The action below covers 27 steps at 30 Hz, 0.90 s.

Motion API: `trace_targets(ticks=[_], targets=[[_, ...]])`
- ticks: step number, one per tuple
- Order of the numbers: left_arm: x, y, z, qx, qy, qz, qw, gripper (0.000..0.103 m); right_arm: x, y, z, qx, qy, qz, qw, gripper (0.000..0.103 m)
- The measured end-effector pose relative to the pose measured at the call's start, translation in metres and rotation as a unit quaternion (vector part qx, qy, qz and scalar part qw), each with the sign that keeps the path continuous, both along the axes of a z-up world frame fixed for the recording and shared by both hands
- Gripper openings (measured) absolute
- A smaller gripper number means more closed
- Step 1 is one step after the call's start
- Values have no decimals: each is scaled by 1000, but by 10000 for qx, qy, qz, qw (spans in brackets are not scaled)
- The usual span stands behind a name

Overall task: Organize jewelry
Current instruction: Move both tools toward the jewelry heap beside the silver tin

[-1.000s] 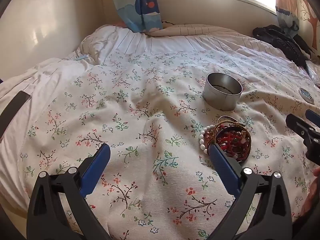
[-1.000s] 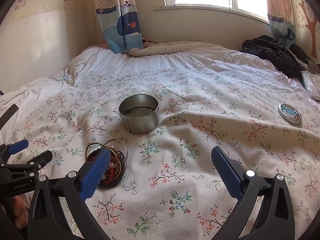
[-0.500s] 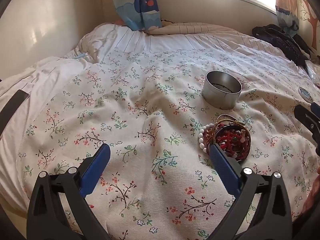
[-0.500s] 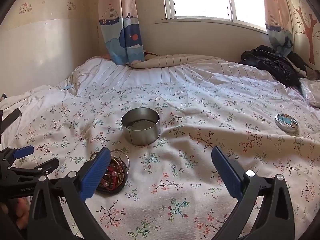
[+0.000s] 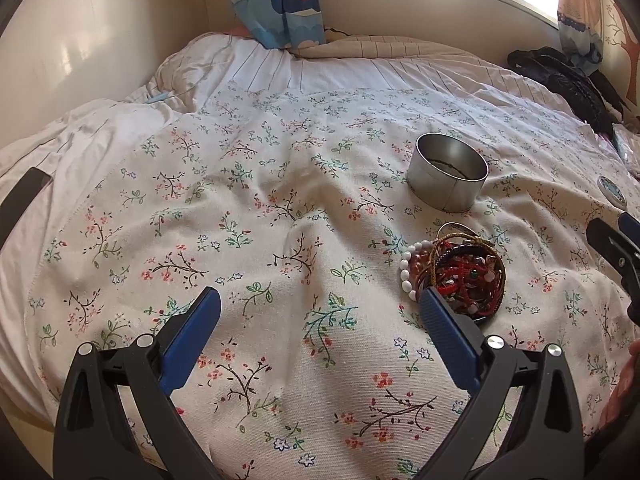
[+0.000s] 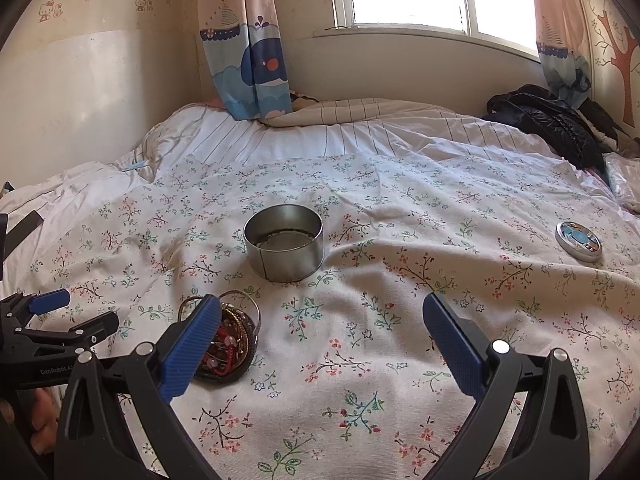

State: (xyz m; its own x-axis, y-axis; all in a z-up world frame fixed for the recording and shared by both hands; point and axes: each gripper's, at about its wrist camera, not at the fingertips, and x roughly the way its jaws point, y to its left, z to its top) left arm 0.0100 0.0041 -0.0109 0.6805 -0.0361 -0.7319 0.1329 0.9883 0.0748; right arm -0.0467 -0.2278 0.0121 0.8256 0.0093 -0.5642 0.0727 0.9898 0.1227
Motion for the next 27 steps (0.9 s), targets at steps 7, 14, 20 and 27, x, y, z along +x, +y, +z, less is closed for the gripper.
trace_targets(ticks=[7, 14, 20, 27], targets=[[0, -2, -2, 52, 36, 17, 10000, 96, 3, 9, -2, -148, 80, 195, 9997, 97], [3, 4, -4, 3, 125, 141, 9998, 96, 7, 23, -5, -347, 211, 445, 9982, 97], [4, 2, -5, 46, 146, 155, 9998, 95, 12, 28, -11, -391, 386, 570, 9969, 97], [2, -6, -4, 47, 116, -86, 9999, 95, 16, 24, -15, -320, 518, 498, 9969, 97]])
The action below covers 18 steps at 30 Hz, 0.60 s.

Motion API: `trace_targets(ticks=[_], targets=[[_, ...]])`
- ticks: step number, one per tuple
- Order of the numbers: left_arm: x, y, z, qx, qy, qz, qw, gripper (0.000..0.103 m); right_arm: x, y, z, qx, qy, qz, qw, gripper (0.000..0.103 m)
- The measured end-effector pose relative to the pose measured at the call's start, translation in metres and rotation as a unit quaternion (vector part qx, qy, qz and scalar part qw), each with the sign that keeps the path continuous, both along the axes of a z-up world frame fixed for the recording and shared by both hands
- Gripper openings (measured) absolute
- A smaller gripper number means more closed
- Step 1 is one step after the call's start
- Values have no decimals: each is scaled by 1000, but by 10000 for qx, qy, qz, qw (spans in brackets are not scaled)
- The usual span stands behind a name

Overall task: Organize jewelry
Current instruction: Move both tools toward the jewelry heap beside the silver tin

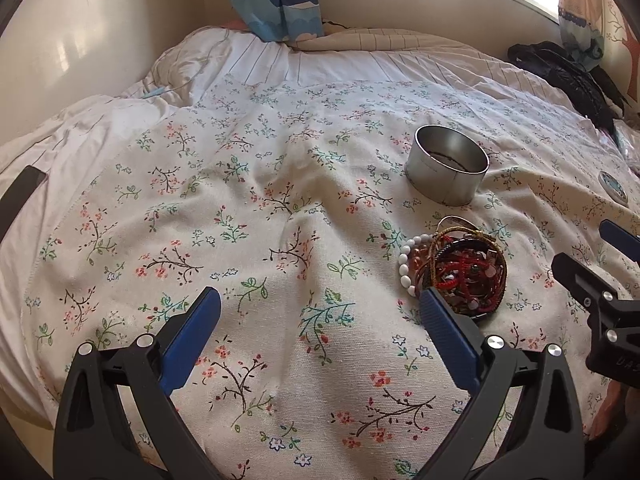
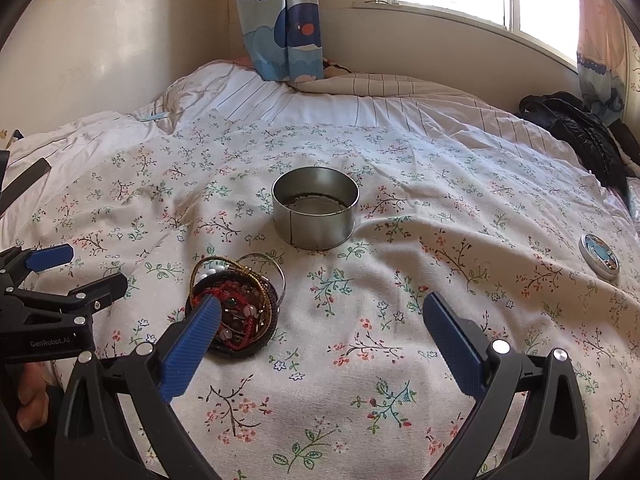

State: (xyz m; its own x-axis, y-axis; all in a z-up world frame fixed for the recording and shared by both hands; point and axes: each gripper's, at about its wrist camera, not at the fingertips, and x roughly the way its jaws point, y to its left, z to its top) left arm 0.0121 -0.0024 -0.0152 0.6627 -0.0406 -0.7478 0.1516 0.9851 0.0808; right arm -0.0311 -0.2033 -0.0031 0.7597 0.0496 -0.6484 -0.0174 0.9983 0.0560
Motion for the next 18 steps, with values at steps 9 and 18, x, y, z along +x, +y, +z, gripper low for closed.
trace_targets(ticks=[9, 18], targets=[[-2, -13, 0, 62, -47, -218, 9997, 95, 0, -7, 0, 133, 24, -70, 9999, 97], [0, -21, -2, 122, -71, -293, 9995, 95, 0, -18, -1, 364, 29, -187, 9992, 97]])
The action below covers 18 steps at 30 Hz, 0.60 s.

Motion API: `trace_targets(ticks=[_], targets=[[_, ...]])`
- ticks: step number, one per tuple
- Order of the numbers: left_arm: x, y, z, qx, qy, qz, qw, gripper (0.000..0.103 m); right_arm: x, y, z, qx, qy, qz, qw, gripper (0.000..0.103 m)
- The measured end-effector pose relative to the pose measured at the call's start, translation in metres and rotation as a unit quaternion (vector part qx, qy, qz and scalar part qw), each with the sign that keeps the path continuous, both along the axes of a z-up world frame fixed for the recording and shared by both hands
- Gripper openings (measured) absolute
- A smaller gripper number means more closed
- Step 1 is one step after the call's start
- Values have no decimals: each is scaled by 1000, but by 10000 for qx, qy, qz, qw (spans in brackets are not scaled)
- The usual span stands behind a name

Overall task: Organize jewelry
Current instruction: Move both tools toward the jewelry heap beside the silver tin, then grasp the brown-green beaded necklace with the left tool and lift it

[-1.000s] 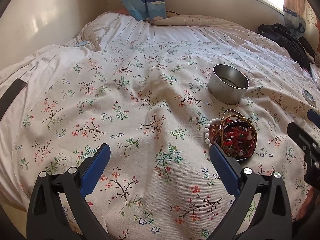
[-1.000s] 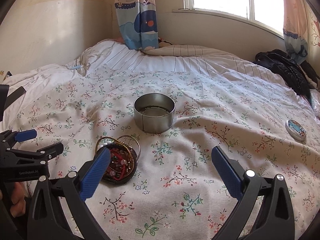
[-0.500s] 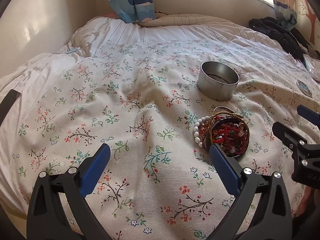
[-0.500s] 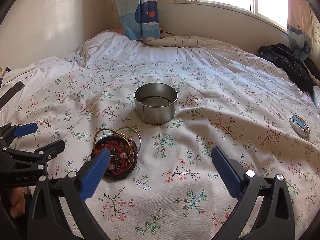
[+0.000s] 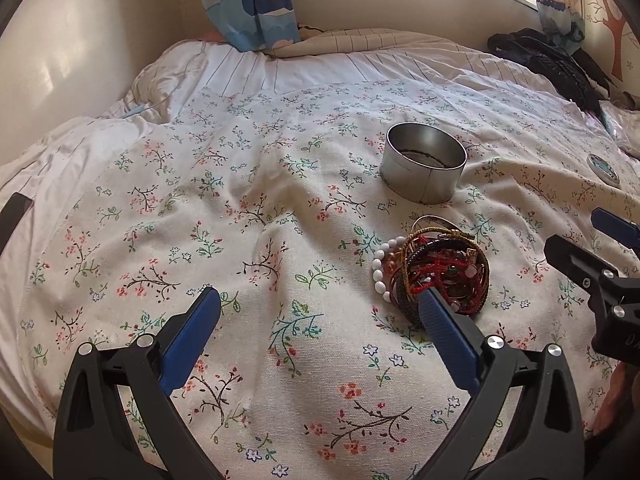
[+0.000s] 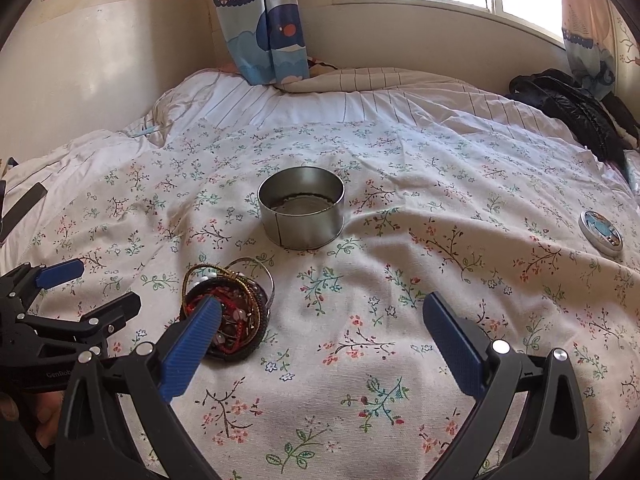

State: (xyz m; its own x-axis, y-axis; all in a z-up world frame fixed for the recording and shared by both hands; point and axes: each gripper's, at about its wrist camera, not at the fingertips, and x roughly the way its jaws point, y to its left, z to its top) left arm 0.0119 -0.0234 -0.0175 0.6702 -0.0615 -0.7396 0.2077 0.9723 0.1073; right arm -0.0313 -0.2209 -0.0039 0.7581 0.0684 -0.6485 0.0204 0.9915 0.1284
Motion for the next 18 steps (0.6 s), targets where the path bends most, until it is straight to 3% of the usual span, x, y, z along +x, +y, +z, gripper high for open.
trace_targets(ticks=[14, 17, 18], targets=[[11, -20, 0, 69, -186, -390, 9990, 95, -1, -15, 0, 287, -8, -194, 9994, 97], [22, -23, -5, -193, 29, -639, 9978, 82, -2, -22, 0, 437, -4, -286, 9986, 97], [28, -23, -8, -335, 165, -682, 9970, 72, -2, -24, -1, 489, -8, -315, 9983, 97]])
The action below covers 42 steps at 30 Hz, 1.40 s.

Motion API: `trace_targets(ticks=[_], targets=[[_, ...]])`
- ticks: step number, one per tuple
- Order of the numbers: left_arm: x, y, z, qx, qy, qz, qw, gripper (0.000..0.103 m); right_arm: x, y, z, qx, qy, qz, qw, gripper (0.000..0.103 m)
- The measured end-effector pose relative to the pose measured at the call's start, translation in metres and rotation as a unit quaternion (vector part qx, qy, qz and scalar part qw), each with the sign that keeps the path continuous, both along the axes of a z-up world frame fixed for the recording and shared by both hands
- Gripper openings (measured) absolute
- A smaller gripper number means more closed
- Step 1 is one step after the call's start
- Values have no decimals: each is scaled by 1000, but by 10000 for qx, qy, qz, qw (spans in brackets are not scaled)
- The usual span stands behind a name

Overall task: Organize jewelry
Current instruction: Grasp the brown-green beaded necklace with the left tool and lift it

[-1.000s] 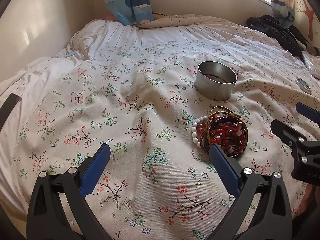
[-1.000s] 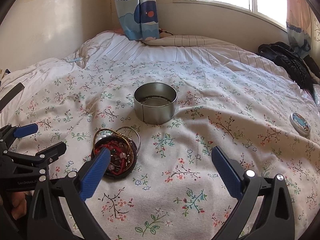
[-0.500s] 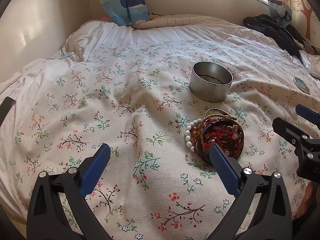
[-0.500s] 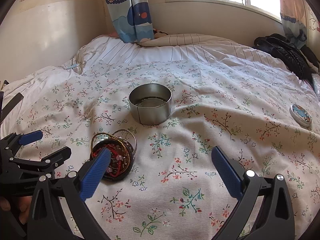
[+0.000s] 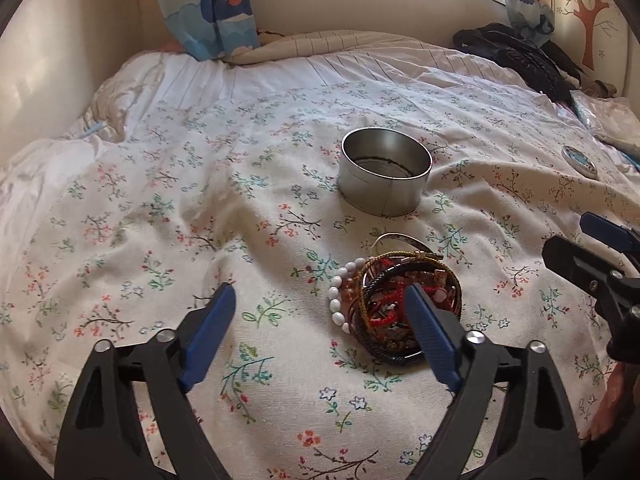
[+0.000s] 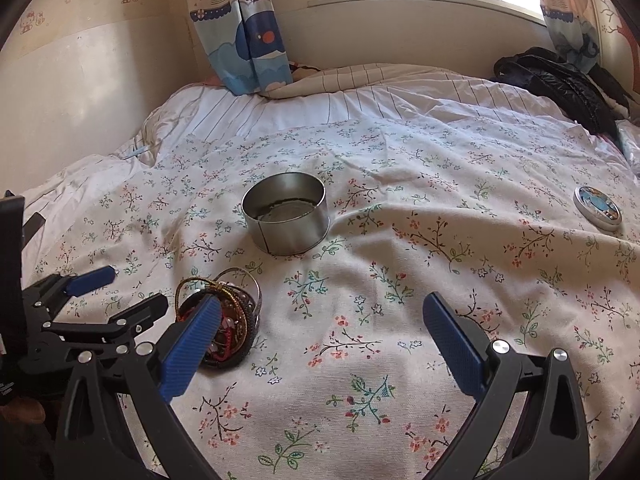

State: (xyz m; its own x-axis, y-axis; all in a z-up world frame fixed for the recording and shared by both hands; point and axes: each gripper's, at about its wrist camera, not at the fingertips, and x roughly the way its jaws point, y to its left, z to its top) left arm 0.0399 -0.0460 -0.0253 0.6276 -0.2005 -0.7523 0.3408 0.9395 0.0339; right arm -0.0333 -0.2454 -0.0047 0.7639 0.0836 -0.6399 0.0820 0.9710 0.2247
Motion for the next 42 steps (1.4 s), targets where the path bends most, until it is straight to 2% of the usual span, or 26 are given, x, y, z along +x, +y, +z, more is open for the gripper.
trace_targets(ticks=[1, 3, 4, 11, 13, 16, 19, 22, 26, 31, 37, 42], targets=[[5, 1, -2, -143, 131, -43, 9998, 62, 0, -3, 0, 61, -2, -25, 10000, 97], [12, 1, -6, -323, 236, -126, 9991, 51, -1, -7, -1, 163, -2, -75, 9998, 97], [14, -1, -8, -295, 232, -136, 9992, 47, -1, -9, -1, 206, -2, -89, 9997, 97], [24, -23, -16, -109, 269, -446, 9986, 45, -1, -13, -3, 355, 5, -82, 9993, 97], [26, -21, -16, -393, 416, -631, 9964, 19, 0, -12, -4, 365, 29, -66, 9993, 97], [25, -17, -14, -512, 422, -629, 9958, 4, 3, -11, -8, 379, 140, 1, 9992, 97], [23, -5, -4, -1055, 488, -691, 9908, 3, 8, -3, -13, 329, 298, 198, 9988, 97], [18, 12, 9, -1552, 304, -594, 9856, 3, 14, 11, -18, 189, 480, 548, 9972, 97], [17, 41, 25, -2245, 62, -345, 9738, 3, 22, 37, -25, -53, 608, 1176, 9912, 97], [15, 55, 33, -2491, -108, -192, 9682, 3, 33, 73, -32, -517, 661, 1789, 9803, 97], [11, 58, 40, -2555, -267, -180, 9663, 3, 49, 94, -41, -714, 752, 2071, 9728, 97], [11, 65, 42, -2652, -308, -77, 9637, 3, 62, 115, -53, -1085, 930, 2277, 9632, 97]])
